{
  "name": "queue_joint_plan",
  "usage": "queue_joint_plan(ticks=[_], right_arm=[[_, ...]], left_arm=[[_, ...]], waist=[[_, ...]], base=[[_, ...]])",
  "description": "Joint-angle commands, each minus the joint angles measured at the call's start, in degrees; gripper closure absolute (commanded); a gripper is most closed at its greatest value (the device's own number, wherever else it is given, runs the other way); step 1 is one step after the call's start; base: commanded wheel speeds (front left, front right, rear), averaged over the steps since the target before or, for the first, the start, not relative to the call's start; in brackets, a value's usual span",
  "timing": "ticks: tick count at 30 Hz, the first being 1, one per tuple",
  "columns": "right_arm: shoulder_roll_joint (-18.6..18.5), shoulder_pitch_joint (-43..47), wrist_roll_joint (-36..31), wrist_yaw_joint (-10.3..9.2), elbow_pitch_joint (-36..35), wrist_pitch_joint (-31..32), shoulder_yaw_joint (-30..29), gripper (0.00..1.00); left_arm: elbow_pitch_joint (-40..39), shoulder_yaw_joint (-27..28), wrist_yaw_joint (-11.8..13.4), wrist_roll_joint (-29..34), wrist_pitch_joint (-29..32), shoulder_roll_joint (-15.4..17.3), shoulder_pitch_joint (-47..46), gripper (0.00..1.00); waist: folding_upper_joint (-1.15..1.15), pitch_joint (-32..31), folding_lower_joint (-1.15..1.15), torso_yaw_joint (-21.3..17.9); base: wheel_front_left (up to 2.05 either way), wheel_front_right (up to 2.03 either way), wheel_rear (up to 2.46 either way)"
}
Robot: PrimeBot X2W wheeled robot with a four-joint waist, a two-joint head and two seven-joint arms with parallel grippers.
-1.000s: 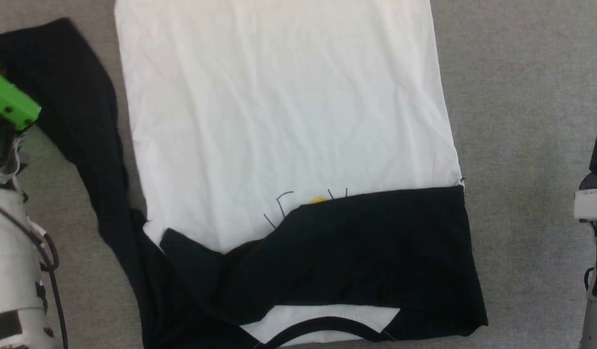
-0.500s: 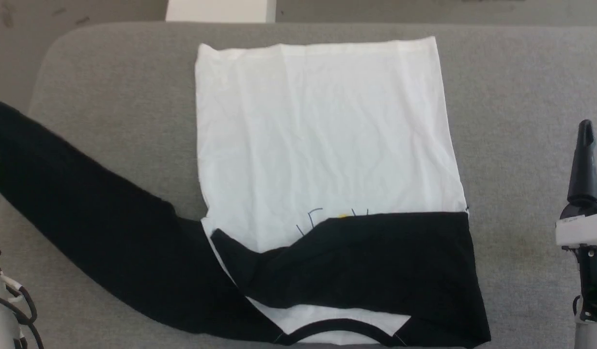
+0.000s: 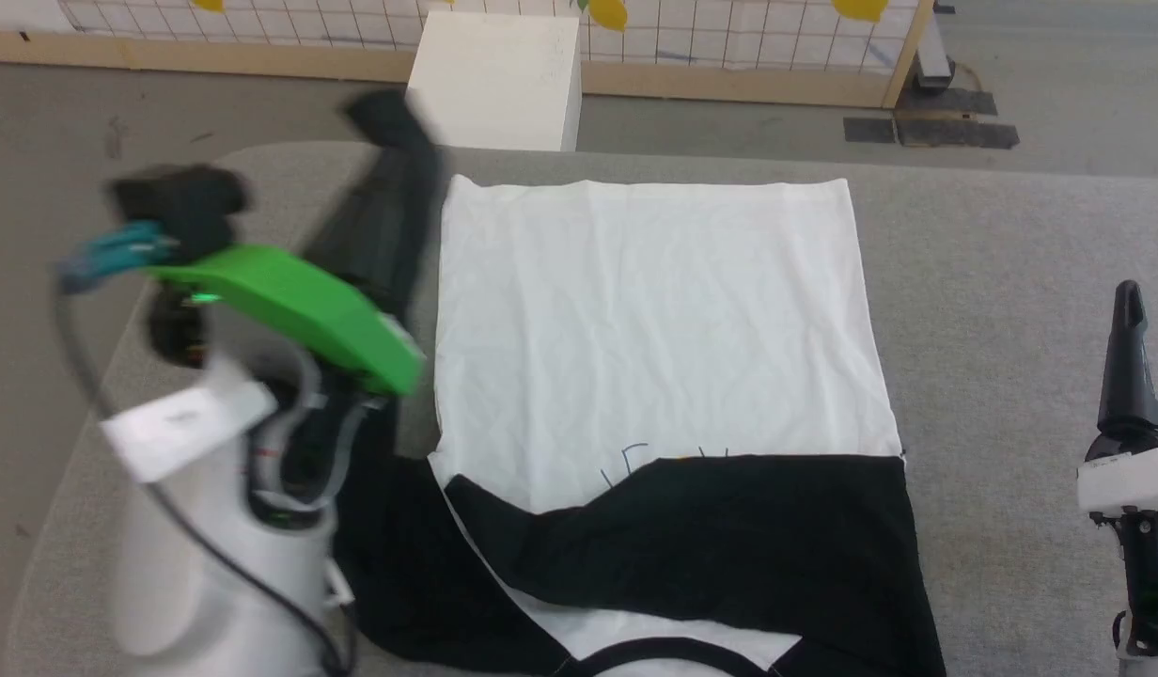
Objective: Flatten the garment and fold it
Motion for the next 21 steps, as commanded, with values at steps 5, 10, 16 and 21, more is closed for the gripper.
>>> queue_joint_plan(ticks=[5, 10, 16, 21], right_arm=[[-0.01, 1.09, 0.96, -0.08, 0.82, -0.59, 0.46, 0.0], [-0.01, 1.22, 1.34, -0.08, 1.4, -0.9, 0.8, 0.0], [-0.01, 0.89, 1.78, -0.08, 2.38, -1.57, 0.98, 0.0], [-0.01, 1.62, 1.95, -0.08, 2.8, -2.31, 0.54, 0.0]], left_arm=[[5.11, -11.44, -0.86, 0.79, 1.29, -2.82, -0.52, 1.0], [13.79, -24.0, -1.34, -0.02, -0.34, -3.5, -2.47, 1.0], [22.78, -37.68, -1.09, -4.96, -2.49, -3.55, -2.71, 1.0], [27.71, -45.36, -0.25, -7.0, -3.09, -3.55, -2.26, 1.0]], waist=[[0.0, -0.59, 0.0, -1.76], [0.0, 0.45, 0.0, -4.67], [0.0, 1.66, 0.0, -8.03], [0.0, 2.27, 0.0, -8.72]], base=[[0.0, 0.0, 0.0], [0.0, 0.0, 0.0], [0.0, 0.0, 0.0], [0.0, 0.0, 0.0]])
